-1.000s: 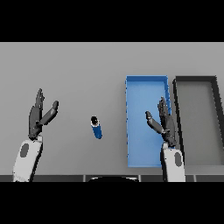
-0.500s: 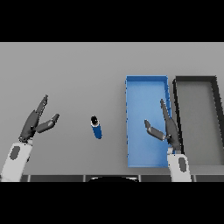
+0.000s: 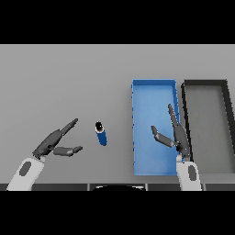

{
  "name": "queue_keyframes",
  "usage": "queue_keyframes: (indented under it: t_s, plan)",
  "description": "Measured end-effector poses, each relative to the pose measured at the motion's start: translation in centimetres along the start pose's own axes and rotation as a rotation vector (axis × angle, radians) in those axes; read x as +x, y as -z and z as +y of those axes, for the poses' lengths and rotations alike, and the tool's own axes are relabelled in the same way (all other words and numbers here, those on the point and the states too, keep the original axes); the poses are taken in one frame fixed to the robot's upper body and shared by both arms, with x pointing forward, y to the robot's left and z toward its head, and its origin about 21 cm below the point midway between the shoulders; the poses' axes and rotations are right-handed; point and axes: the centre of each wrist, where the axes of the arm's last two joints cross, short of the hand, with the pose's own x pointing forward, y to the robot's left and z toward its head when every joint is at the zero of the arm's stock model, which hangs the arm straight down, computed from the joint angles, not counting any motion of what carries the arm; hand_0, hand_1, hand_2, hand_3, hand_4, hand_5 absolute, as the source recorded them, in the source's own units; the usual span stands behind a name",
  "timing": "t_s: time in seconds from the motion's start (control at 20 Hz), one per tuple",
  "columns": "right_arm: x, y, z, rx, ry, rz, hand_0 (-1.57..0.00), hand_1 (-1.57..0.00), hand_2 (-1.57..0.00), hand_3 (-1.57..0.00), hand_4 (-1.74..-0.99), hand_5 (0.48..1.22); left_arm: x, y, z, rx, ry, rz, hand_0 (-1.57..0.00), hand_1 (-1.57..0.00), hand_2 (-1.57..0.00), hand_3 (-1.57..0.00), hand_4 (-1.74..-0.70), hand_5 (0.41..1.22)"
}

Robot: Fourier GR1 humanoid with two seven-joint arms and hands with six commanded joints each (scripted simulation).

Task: Pick up the blue pipe and place it into the blue bin.

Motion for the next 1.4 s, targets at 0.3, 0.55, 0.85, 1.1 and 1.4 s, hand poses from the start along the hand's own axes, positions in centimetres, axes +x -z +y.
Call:
queue_keyframes:
  t_s: [0.3, 0.55, 0.85, 1.1, 1.4]
  plan:
    - [-0.4, -0.3, 0.6, 0.003, 0.018, 0.005, 0.0, 0.0, 0.0, 0.0, -1.218, 0.627, 0.2, 2.5, -3.5, -0.079, -0.016, -0.004, 0.0, 0.0, 0.0, 0.0, -1.15, 0.452]
    - [-0.5, -0.6, 0.2, 0.0, 0.007, 0.017, 0.0, 0.0, 0.0, 0.0, -1.202, 0.621, 0.2, 5.4, -5.9, -0.079, -0.034, -0.05, 0.0, 0.0, 0.0, 0.0, -1.15, 0.46]
    - [-0.4, -1.0, 0.0, -0.011, 0.022, -0.005, 0.0, 0.0, 0.0, 0.0, -1.222, 0.642, -0.7, 8.3, -8.0, -0.087, -0.004, -0.018, 0.0, 0.0, 0.0, 0.0, -1.06, 0.425]
    - [-0.6, -0.9, -0.3, -0.012, -0.012, -0.005, 0.0, 0.0, 0.0, 0.0, -1.207, 0.65, -0.5, 9.5, -8.8, -0.103, -0.047, -0.068, 0.0, 0.0, 0.0, 0.0, -1.11, 0.463]
    - [-0.9, -0.8, -0.7, -0.017, 0.004, 0.006, 0.0, 0.0, 0.0, 0.0, -1.219, 0.657, -0.2, 10.8, -10.1, -0.082, -0.209, -0.125, -0.6, -0.75, -0.87, -0.91, -1.44, 0.91]
